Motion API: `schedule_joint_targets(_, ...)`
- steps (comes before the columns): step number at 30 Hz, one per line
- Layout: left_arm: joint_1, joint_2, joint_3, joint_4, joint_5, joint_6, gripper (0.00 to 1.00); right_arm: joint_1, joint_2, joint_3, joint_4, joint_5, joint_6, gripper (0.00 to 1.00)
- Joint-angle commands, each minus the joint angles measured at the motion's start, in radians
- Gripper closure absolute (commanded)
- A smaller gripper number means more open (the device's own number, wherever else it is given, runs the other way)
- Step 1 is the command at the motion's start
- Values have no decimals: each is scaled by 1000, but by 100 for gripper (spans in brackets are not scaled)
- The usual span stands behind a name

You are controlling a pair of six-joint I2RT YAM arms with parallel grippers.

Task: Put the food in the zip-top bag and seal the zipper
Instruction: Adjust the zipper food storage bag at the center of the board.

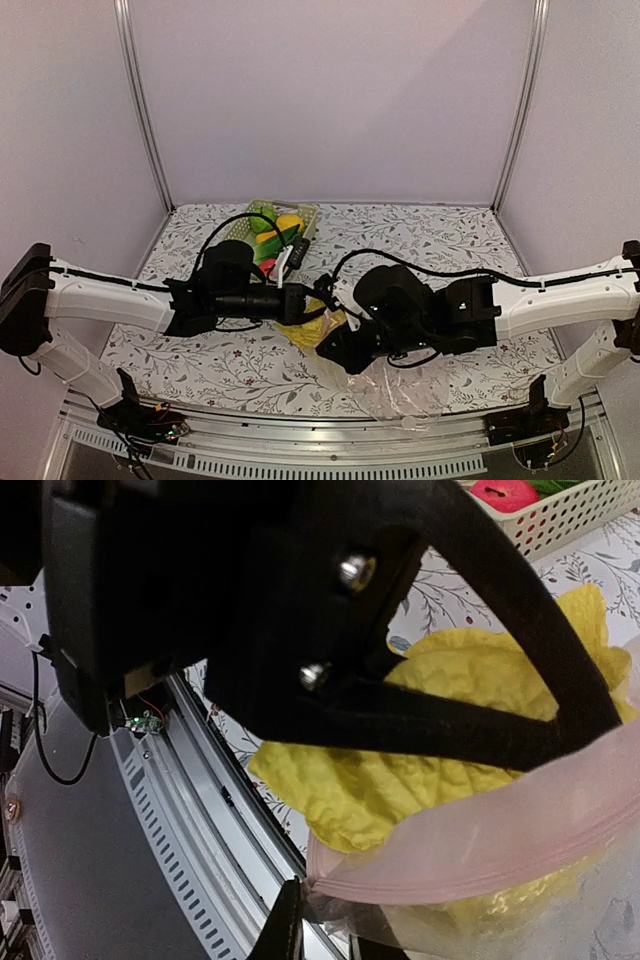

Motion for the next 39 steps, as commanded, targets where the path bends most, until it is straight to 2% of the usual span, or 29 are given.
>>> schedule_joint_targets(1,-8,22,32,-19,94,-1,100,-17,-48,-7,141,-129,-69,100)
schedule_joint_targets(7,-19,92,88,-5,192,16,100,-21,-68,-37,183,-159,-65,100)
schedule_joint_targets(16,-10,134,125,-26,195,27,99,-21,-128,-88,197,-118,-46,100)
schedule_joint_targets(18,-1,105,129,-46,177,38,91,-21,-140,-106,201,-94,-35,100)
schedule_joint_targets(22,25,-25,143,-167,90,85,66,-21,-176,-149,221,-31,-16,100)
schedule_joint_targets(26,44,-173,177,-389,-13,157,46,-22,-201,-165,244,-33,-11,100)
schedule_joint_targets(29,60,-285,191,-557,-96,195,35,-25,-203,-156,272,-61,-15,100)
schedule_joint_targets(33,107,-431,183,-720,-198,178,27,-46,-194,-140,317,-138,-24,100)
schedule_joint_targets(39,179,-548,139,-828,-163,81,26,-101,-174,-71,346,-222,-58,100)
